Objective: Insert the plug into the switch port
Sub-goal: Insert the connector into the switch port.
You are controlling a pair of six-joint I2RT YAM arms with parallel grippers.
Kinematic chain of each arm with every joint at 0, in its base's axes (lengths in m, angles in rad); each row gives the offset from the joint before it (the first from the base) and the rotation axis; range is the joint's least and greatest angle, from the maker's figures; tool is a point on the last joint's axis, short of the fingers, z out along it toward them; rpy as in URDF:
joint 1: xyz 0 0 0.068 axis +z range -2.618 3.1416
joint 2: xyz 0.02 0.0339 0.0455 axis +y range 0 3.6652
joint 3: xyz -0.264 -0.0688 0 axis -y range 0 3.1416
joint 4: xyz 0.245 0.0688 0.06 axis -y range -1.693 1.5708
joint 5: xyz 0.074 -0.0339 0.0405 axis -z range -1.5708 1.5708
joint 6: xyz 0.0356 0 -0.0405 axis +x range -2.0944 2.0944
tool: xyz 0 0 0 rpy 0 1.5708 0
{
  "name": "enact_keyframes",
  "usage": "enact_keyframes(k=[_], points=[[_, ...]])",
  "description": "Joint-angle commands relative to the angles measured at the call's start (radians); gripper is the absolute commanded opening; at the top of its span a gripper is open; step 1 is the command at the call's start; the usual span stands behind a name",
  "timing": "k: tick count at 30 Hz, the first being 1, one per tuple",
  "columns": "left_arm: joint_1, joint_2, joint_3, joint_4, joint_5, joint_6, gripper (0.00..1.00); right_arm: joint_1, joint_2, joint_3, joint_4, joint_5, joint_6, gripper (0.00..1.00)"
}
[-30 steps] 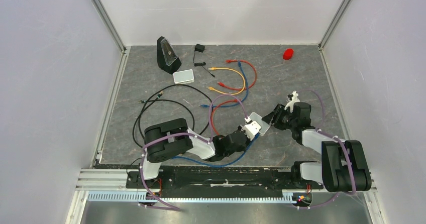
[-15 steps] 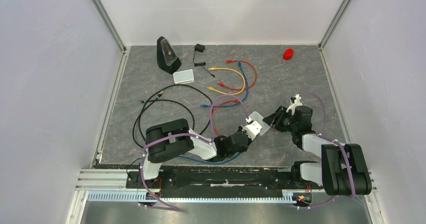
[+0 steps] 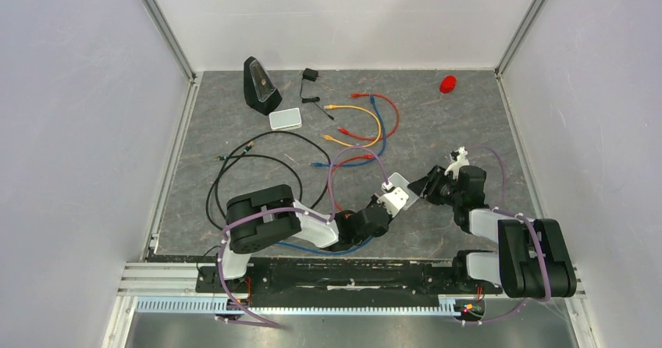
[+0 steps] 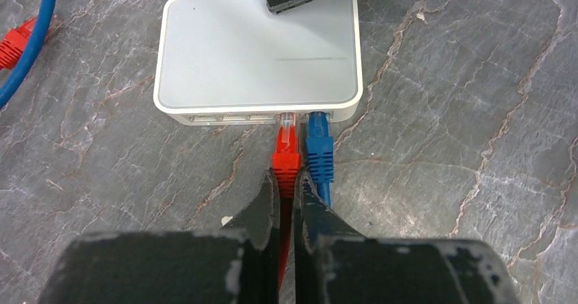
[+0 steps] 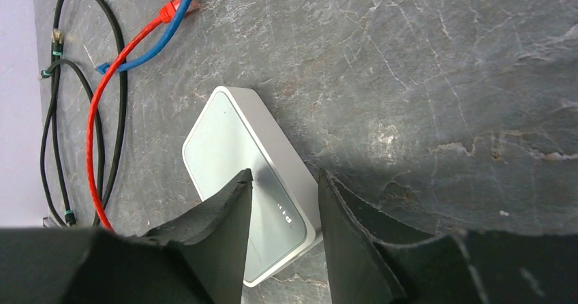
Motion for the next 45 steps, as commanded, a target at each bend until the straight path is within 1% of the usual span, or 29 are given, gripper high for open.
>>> enact_keyframes(k=[1,6,10,15,23,26,27,29,31,33,39,45], points=[[0.008,0.036,0.038,-0.037,-0.009,-0.105,0.02,0.02,0.06,-0.013,-0.139,-0.16,-0.032,0.42],[0.028,0.017,0.038,-0.072,0.037,-0.174,0.02,0.02,0.057,-0.032,-0.156,-0.143,-0.039,0.42],[0.041,0.0,0.027,-0.081,0.044,-0.197,0.02,0.019,0.06,-0.035,-0.154,-0.146,-0.038,0.42],[0.07,-0.005,0.006,-0.057,0.092,-0.236,0.02,0.02,0.088,-0.05,-0.15,-0.163,-0.057,0.41],[0.077,0.002,0.023,-0.072,0.131,-0.233,0.02,0.02,0.094,-0.066,-0.149,-0.166,-0.076,0.4],[0.077,0.034,0.046,-0.083,0.161,-0.184,0.02,0.019,0.128,-0.071,-0.147,-0.178,-0.093,0.41],[0.078,0.041,0.048,-0.081,0.151,-0.182,0.02,0.019,0.145,-0.073,-0.144,-0.193,-0.096,0.41],[0.097,0.043,0.039,-0.081,0.169,-0.219,0.02,0.019,0.165,-0.081,-0.131,-0.218,-0.094,0.41],[0.127,0.027,0.005,-0.033,0.23,-0.275,0.02,0.019,0.169,-0.079,-0.142,-0.212,-0.105,0.41],[0.14,0.014,-0.024,0.004,0.253,-0.293,0.02,0.02,0.174,-0.073,-0.156,-0.207,-0.114,0.4],[0.14,0.009,-0.034,0.001,0.279,-0.27,0.02,0.018,0.181,-0.09,-0.142,-0.217,-0.116,0.39],[0.138,0.028,-0.033,0.003,0.228,-0.206,0.02,0.024,0.196,-0.104,-0.116,-0.24,-0.116,0.38]])
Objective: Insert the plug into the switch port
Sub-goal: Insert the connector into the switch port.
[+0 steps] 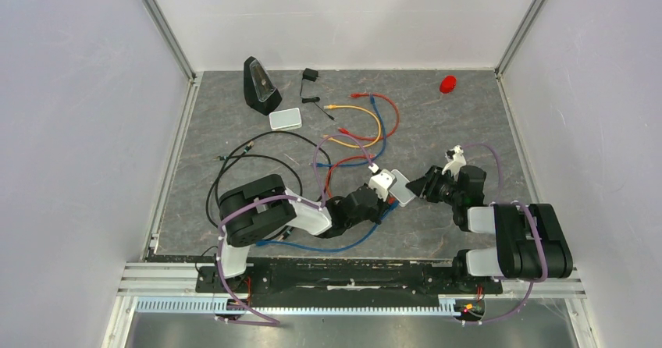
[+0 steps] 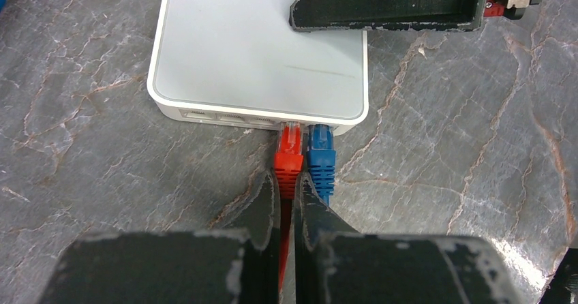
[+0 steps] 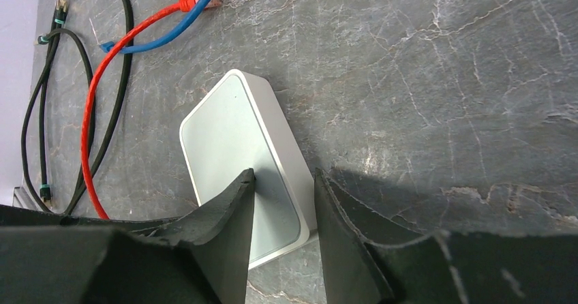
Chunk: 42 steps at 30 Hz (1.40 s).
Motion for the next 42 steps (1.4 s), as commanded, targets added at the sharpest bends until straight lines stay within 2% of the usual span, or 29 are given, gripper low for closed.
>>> enact_keyframes(k=[1,5,16,21,26,36,40,42], points=[[0.011,0.055,-0.002,-0.018,-0.014,0.004,0.02,0.043,0.075,-0.084,-0.293,-0.152,-0.004,0.38],[0.01,0.087,0.025,-0.014,-0.042,0.015,0.02,0.048,0.087,-0.122,-0.26,-0.161,0.021,0.38],[0.006,0.139,0.015,0.053,-0.068,-0.003,0.02,0.084,0.025,-0.22,-0.087,-0.159,0.237,0.34],[0.005,0.146,0.008,0.12,-0.037,0.03,0.02,0.117,0.075,-0.223,-0.042,-0.152,0.26,0.34],[0.005,0.166,0.032,0.085,-0.002,0.035,0.02,0.143,0.127,-0.27,0.093,-0.166,0.342,0.33],[0.007,0.167,0.051,-0.012,0.038,0.044,0.02,0.195,0.11,-0.284,0.174,-0.151,0.443,0.32],[0.011,0.116,0.028,-0.082,0.038,0.061,0.02,0.143,0.104,-0.244,0.126,-0.126,0.419,0.33],[0.015,0.085,0.01,-0.121,0.041,0.073,0.04,0.103,0.106,-0.178,0.042,-0.104,0.371,0.34]])
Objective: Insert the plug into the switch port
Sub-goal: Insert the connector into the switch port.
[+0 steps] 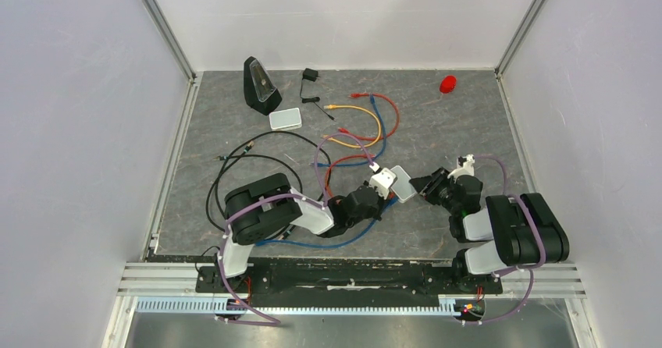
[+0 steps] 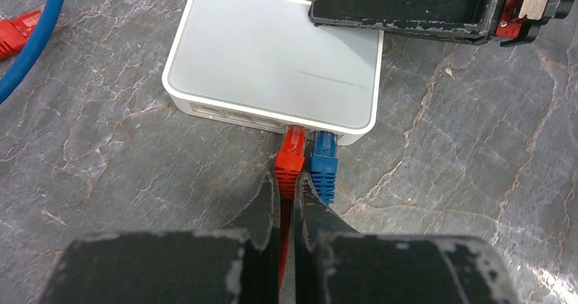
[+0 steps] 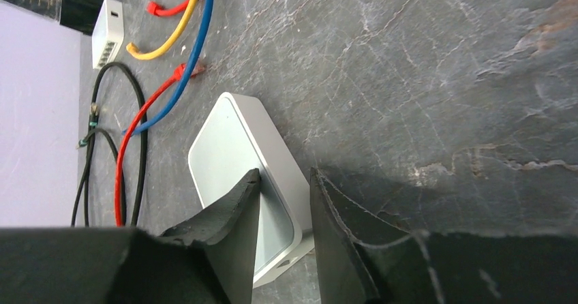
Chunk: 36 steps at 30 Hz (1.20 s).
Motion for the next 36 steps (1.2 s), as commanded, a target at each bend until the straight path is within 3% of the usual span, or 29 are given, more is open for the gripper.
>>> enact_keyframes(k=[1,7,13,26,36], points=[[0.014,0.021,-0.007,-0.225,0.1,0.013,0.05,0.025,0.02,-0.018,-0.354,-0.339,0.035,0.36],[0.017,-0.013,-0.027,-0.283,0.14,0.044,0.11,-0.015,-0.01,0.141,-0.523,-0.268,-0.039,0.4],[0.016,-0.019,-0.029,-0.284,0.142,0.043,0.17,-0.037,-0.027,0.193,-0.602,-0.234,-0.099,0.41],[0.015,-0.079,-0.033,-0.363,0.132,0.064,0.3,-0.049,-0.029,0.174,-0.603,-0.233,-0.143,0.4],[0.016,-0.153,-0.022,-0.439,0.13,0.078,0.34,-0.08,-0.023,0.177,-0.606,-0.235,-0.149,0.4]])
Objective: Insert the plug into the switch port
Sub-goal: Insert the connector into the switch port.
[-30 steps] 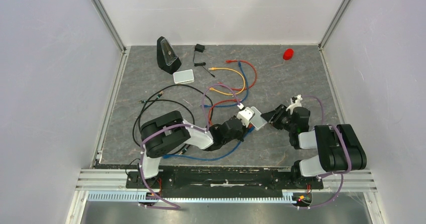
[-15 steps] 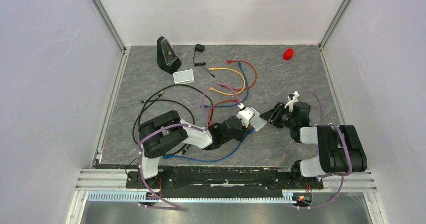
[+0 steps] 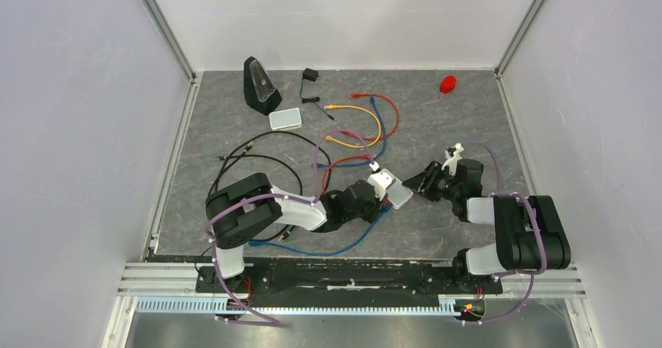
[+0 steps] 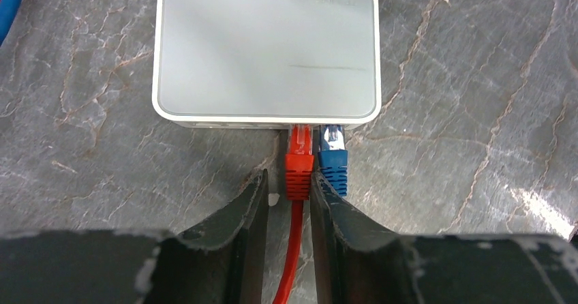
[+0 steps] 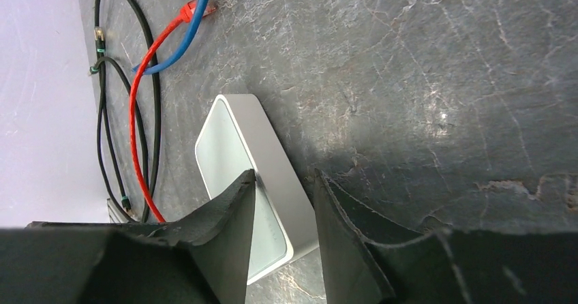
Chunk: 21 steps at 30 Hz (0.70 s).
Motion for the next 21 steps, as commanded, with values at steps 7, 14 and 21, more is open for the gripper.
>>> enact_keyframes(k=[7,14,21], points=[[-0.005,-0.02,-0.005,-0.189,0.041,0.047,0.3,-0.009,0.005,-0.031,-0.13,0.037,-0.042,0.39],[-0.006,0.006,0.0,-0.182,0.046,0.035,0.11,-0.009,0.015,-0.026,-0.115,-0.009,-0.076,0.39],[-0.005,0.042,0.001,-0.162,0.062,0.028,0.02,-0.008,0.058,0.069,-0.181,-0.105,-0.174,0.44]])
